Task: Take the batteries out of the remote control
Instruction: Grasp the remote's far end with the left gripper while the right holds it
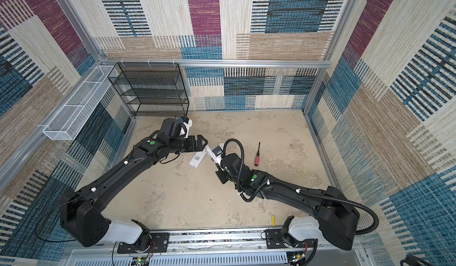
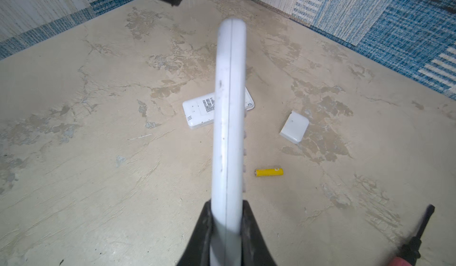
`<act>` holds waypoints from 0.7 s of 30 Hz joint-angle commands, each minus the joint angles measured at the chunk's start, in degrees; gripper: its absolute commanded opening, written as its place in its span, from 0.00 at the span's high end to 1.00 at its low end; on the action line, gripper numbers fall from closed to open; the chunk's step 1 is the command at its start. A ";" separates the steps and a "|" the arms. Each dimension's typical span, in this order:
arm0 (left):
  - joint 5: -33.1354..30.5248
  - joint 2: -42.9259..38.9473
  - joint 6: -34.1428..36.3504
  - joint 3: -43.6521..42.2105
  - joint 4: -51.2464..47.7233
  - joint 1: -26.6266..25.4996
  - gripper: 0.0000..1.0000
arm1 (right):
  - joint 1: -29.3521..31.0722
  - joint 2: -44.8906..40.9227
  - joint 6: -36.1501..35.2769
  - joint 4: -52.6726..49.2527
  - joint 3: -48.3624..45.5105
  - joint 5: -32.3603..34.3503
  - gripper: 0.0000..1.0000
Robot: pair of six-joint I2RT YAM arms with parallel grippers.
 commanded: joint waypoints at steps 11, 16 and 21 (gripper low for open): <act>11.31 -7.30 37.81 -7.97 10.11 0.90 0.01 | -7.68 -1.88 -5.84 -3.85 1.70 -19.10 1.00; 21.56 -4.27 50.42 -3.43 -1.44 2.24 0.01 | -8.51 -1.70 -9.10 -6.36 3.02 -23.36 1.00; 29.17 -4.59 58.15 -3.52 -5.23 5.25 0.01 | -9.52 -1.16 -11.60 -8.82 4.35 -25.68 1.00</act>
